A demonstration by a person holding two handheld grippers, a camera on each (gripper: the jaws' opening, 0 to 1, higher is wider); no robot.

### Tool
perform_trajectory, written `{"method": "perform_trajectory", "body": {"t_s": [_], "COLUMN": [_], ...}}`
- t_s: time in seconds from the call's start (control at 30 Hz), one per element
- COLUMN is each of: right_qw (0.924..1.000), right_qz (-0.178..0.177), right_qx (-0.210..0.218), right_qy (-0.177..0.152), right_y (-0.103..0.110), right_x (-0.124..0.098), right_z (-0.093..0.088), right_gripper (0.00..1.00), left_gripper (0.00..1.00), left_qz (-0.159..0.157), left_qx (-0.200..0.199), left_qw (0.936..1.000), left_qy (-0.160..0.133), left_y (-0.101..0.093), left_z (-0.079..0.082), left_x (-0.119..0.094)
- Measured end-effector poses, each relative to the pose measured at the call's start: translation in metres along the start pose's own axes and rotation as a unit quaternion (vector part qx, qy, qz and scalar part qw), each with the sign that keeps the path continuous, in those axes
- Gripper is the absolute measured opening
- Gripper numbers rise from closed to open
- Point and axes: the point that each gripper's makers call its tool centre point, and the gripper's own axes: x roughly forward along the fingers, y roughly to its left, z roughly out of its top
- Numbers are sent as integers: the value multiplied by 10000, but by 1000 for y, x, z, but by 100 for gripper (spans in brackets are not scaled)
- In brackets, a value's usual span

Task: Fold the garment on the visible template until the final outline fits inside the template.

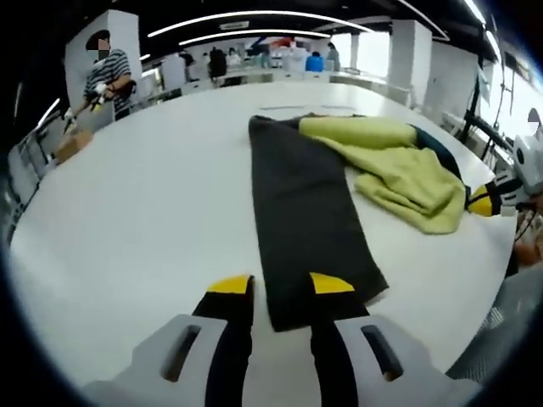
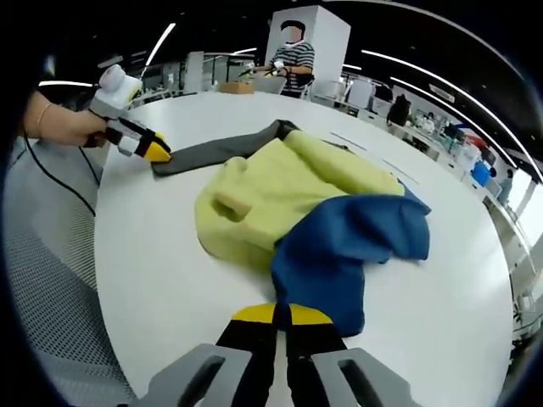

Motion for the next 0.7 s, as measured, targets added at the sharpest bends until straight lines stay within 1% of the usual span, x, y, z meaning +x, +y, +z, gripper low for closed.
{"method": "perform_trajectory", "body": {"t_s": [0.13,0.2,0.27,0.3,0.33,0.4,0.43,0.5,0.57,0.6,0.67,0.7], "right_qw": [10000,10000,10000,10000,10000,9997,9994,9994,9995,9994,9982,9973], "right_qz": [-10,-11,-8,-5,-6,-18,-19,-39,-133,-143,-249,-260], "right_qx": [-6,6,12,21,26,191,297,290,290,321,529,640], "right_qy": [-2,-8,-19,-31,-48,-144,-193,-178,-49,-66,-111,-260], "right_y": [0,0,0,-1,-1,-3,-4,-7,-12,-15,-25,-28], "right_x": [0,0,0,-1,-1,-3,-4,-6,-10,-13,-21,-24], "right_z": [0,0,0,1,1,5,8,9,9,12,17,22], "right_gripper": [0,0,0,0,0,0,0,0,0,0,0,0], "left_gripper": [17,9,3,0,0,0,0,0,0,0,0,0], "left_qz": [-43,-75,-205,-339,-303,-338,-379,-414,-413,-405,-420,-459], "left_qx": [-1,30,101,172,151,150,60,-145,-283,-315,-383,-485], "left_qw": [10000,10000,9997,9990,9991,9988,9986,9981,9981,9983,9982,9976], "left_qy": [22,44,122,217,243,327,366,432,365,285,210,157], "left_y": [-6,-9,-14,-18,-17,-16,-15,-13,-9,-6,-1,1], "left_z": [0,0,0,0,1,2,2,1,4,8,15,19], "left_x": [0,1,2,3,3,4,5,5,4,3,-1,-2]}}
